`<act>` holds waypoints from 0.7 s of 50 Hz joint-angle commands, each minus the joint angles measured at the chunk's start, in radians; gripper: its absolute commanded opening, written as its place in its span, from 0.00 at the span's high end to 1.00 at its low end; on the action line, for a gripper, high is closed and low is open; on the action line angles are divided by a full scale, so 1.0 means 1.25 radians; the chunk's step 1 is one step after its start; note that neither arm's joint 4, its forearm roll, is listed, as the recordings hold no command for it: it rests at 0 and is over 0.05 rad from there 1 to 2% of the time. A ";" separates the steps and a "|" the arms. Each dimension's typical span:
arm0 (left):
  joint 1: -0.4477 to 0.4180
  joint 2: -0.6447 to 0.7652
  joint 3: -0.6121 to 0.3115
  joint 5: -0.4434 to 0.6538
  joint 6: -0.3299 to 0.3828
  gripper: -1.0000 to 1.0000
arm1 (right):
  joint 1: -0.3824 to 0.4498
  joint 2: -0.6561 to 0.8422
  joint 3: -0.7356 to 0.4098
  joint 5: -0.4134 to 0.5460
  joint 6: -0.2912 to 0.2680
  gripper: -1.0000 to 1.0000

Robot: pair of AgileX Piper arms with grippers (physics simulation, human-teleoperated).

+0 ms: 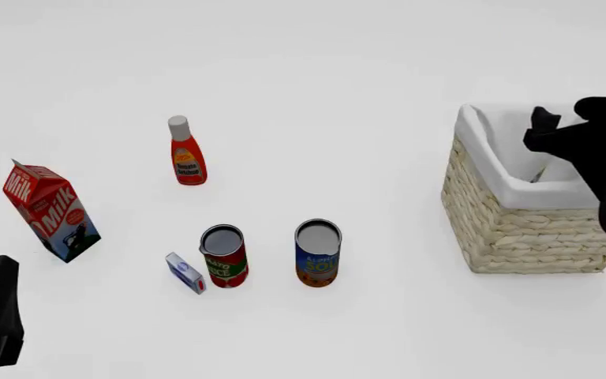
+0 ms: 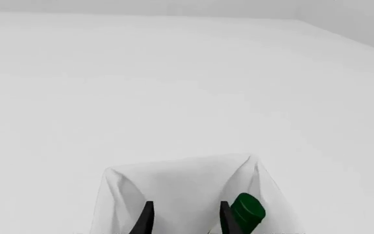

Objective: Pick the salad dressing and place it in the basket.

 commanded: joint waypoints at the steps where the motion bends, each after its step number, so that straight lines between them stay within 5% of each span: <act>1: 0.000 0.000 0.000 0.002 -0.001 0.00 | 0.002 -0.049 0.026 0.009 -0.005 0.00; 35: -0.013 0.000 0.000 0.003 0.004 0.00 | 0.023 -0.341 0.255 0.026 -0.017 0.00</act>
